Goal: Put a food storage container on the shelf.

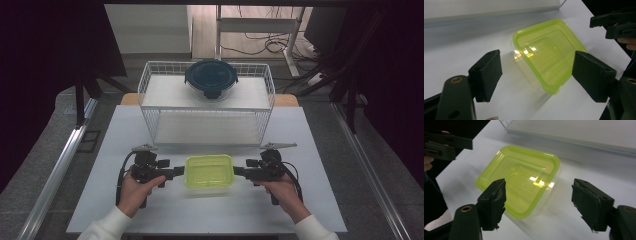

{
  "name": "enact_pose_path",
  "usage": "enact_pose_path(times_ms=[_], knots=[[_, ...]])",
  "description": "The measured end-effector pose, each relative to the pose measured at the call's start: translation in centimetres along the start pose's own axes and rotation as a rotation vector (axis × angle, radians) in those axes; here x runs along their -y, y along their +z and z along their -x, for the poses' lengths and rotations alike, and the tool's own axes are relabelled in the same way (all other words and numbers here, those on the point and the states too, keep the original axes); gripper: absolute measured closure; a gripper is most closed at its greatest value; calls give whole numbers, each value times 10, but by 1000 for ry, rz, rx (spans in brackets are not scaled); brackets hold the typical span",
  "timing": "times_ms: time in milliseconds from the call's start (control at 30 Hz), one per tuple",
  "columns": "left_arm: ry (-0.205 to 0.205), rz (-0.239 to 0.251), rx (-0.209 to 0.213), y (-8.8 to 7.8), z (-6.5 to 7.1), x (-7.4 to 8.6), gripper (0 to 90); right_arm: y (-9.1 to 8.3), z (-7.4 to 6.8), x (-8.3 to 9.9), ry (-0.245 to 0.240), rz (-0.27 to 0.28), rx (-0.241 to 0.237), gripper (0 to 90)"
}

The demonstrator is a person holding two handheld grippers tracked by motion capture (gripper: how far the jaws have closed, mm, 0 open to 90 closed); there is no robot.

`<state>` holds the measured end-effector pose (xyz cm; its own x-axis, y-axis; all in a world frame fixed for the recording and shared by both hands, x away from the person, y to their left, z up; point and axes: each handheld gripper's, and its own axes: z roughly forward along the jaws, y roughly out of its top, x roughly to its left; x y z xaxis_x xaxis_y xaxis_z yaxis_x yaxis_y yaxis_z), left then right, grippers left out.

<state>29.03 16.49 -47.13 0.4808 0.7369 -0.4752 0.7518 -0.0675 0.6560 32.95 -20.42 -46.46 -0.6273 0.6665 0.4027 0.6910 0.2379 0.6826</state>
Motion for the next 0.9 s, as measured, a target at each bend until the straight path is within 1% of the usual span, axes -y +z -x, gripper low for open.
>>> enact_pose_path(times_ms=[133,233,300,400,500,567,600,633,667,733,833,900], knots=[[-60,-19,34,8,-3,-3,258,6,0,-3,21,-14,-6,320],[-99,-31,64,16,-6,-5,264,13,4,-5,69,-38,-28,337],[-117,-40,78,22,-6,-6,271,19,5,-6,78,-49,-33,354],[-127,-55,89,29,-7,-6,286,25,8,-7,98,-57,-49,387],[-129,-76,87,34,-8,-5,296,30,9,-8,110,-66,-48,410],[-136,-75,90,36,-9,-4,302,32,11,-7,124,-72,-47,428],[-146,-74,102,36,-11,-3,319,34,13,-6,130,-74,-46,451],[-160,-68,120,36,-12,-2,319,34,13,-6,130,-74,-46,451],[-168,-71,129,36,-14,-2,327,34,14,-5,143,-75,-47,460],[-174,-73,119,37,-17,0,342,36,16,-4,154,-86,-49,480],[-191,-76,125,38,-21,1,362,39,18,-3,159,-94,-49,510],[-192,-86,124,39,-22,2,388,40,18,-3,163,-97,-50,524]])
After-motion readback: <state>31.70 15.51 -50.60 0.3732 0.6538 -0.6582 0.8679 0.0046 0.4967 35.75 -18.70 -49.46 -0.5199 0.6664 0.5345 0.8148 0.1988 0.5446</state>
